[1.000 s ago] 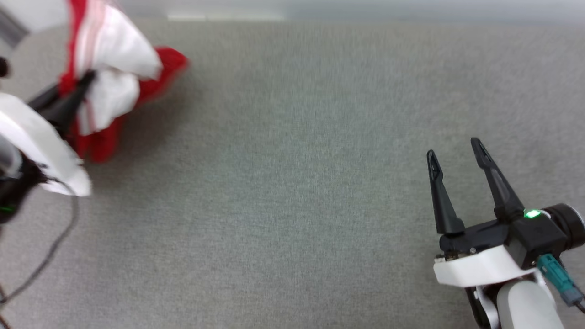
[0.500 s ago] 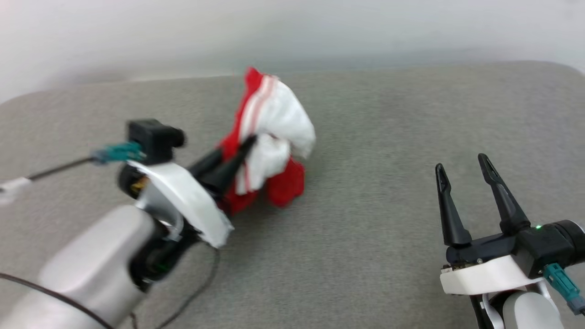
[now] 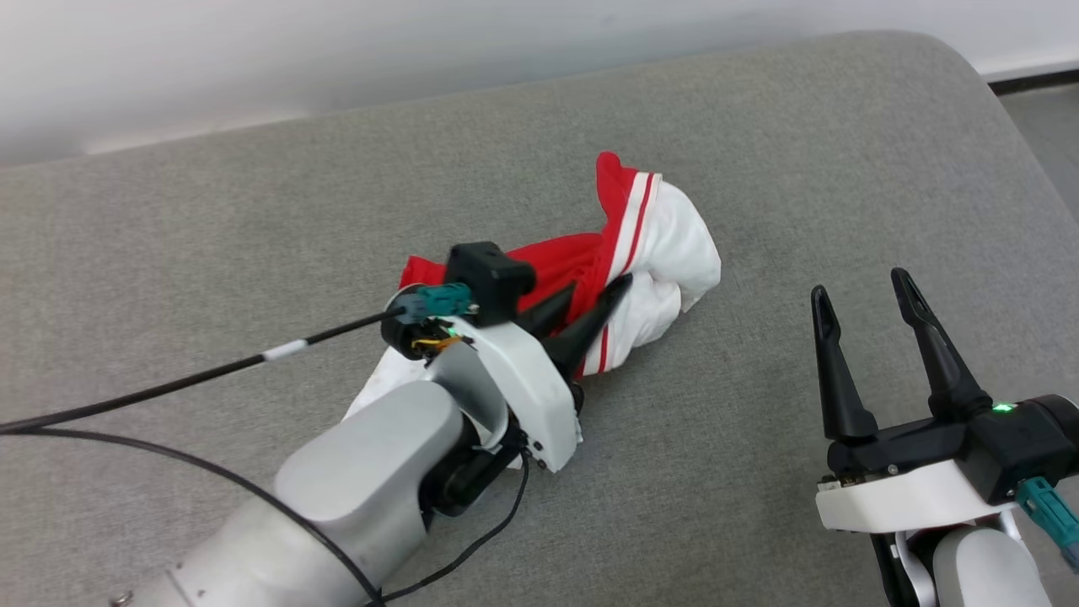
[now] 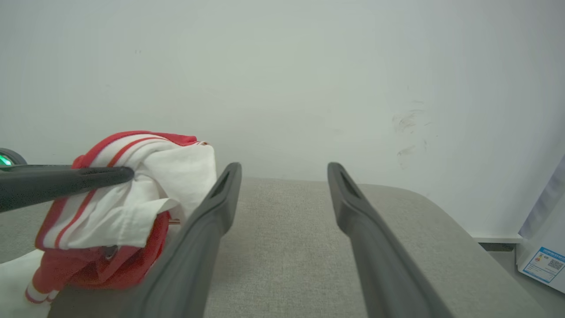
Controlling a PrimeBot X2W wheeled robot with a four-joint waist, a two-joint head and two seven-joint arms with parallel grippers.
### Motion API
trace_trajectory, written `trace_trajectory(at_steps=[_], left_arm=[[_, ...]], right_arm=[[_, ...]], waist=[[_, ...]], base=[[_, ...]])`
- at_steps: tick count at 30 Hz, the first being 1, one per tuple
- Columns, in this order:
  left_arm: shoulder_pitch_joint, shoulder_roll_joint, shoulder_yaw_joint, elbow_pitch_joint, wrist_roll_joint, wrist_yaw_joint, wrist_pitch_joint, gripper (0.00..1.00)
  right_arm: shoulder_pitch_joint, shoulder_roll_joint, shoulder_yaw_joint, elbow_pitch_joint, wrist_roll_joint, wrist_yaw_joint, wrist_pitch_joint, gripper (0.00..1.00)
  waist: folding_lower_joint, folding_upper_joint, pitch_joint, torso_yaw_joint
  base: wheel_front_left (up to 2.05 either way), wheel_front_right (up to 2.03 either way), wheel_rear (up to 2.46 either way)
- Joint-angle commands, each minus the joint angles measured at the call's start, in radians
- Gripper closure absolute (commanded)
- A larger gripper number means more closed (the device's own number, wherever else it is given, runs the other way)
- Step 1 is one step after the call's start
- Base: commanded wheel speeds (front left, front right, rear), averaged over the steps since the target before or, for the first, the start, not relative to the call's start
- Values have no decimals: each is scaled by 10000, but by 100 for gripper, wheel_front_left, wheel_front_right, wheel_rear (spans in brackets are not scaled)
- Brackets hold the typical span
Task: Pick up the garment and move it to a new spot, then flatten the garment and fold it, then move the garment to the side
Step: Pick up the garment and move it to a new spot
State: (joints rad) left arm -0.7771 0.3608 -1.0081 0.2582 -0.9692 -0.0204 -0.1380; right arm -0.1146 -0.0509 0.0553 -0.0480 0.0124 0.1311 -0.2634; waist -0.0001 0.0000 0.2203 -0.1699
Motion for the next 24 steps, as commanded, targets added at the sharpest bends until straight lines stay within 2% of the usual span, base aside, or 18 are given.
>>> trace_trajectory(at_steps=[1, 2, 7, 10, 15, 18, 24], left_arm=[[-159, -283, -277, 488, 221, -18, 27, 38], [-199, -471, -455, 740, 318, -63, 75, 0], [-148, -1029, -815, 1679, 521, -434, -308, 0], [-50, -1092, -687, 1960, 541, -547, -728, 0], [162, -942, -95, 1926, 603, -431, -1157, 0], [364, -506, 653, 1641, 890, -155, -1273, 0], [1741, 380, 3274, -63, 2261, 524, -1270, 0]], right_arm=[[-69, 10, 8, -12, 55, -7, -21, 0], [-77, 11, -5, 4, 56, -7, -21, 0], [-108, 13, -133, 101, 67, -7, -21, 0], [-39, 11, -169, 159, -7, -7, -21, 0], [129, 10, -280, 272, -102, -7, -21, 0], [214, 10, -281, 348, -184, -7, -21, 0], [410, 10, -325, 406, -290, -7, -21, 0]], waist=[[1, 0, 255, -241], [1, 0, 282, -259], [1, 0, 219, -110], [1, 0, 32, 170], [1, 0, -375, 648], [1, 0, -686, 985], [1, 0, -1146, 1500]], base=[[0, 0, 0], [0, 0, 0], [0, 0, 0], [0, 0, 0], [0, 0, 0], [0, 0, 0], [0, 0, 0]])
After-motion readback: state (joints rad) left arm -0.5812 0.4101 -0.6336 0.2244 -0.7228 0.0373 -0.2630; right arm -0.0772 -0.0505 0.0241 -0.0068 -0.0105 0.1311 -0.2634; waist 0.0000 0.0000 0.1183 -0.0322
